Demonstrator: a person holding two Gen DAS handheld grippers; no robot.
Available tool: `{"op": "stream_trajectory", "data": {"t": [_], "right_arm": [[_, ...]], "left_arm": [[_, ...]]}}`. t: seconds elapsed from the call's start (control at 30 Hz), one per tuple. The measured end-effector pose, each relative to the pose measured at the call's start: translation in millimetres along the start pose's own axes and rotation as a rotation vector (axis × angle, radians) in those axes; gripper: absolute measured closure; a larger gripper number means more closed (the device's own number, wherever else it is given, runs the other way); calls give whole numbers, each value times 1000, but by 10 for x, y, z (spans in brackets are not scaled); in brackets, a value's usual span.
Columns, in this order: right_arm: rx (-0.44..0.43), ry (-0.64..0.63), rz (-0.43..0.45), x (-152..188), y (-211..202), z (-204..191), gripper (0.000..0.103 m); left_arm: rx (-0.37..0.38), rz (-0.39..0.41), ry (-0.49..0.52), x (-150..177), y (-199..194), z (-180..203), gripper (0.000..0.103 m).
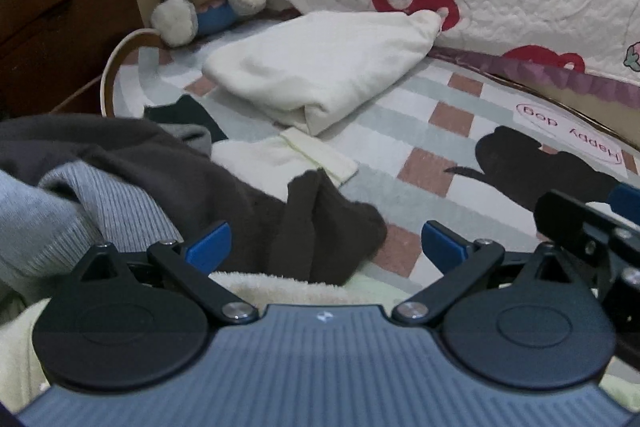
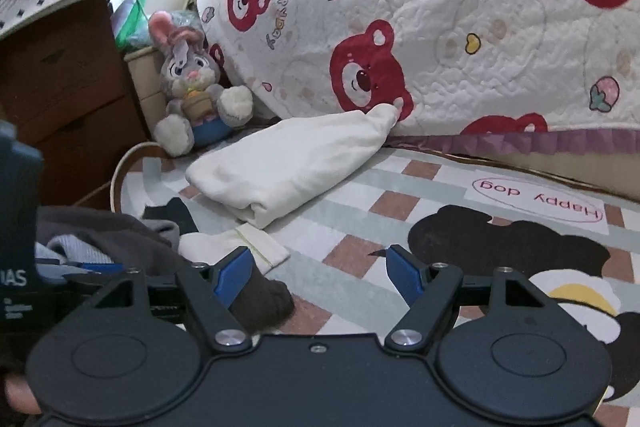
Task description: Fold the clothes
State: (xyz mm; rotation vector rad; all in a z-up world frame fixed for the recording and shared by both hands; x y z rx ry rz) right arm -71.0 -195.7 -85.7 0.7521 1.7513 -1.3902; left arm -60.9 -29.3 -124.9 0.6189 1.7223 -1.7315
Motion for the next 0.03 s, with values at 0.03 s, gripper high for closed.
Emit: {"op": "stream_trajectory", "data": {"t": [0.03], "right_arm": [[1,-5,-2,6,3,-14,25]], "left_arm": [[-5,1,4,5,2,-8,0]]}}
Point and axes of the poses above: each gripper's, at about its wrist camera, not at the fingertips, and y roughly the way its jaws point, z to its right, x to its underside, the point moved 7 cm from there along y, roughly the way its jaws point, and after that the axes turned 6 degrees about x, right-handed, at the moved point
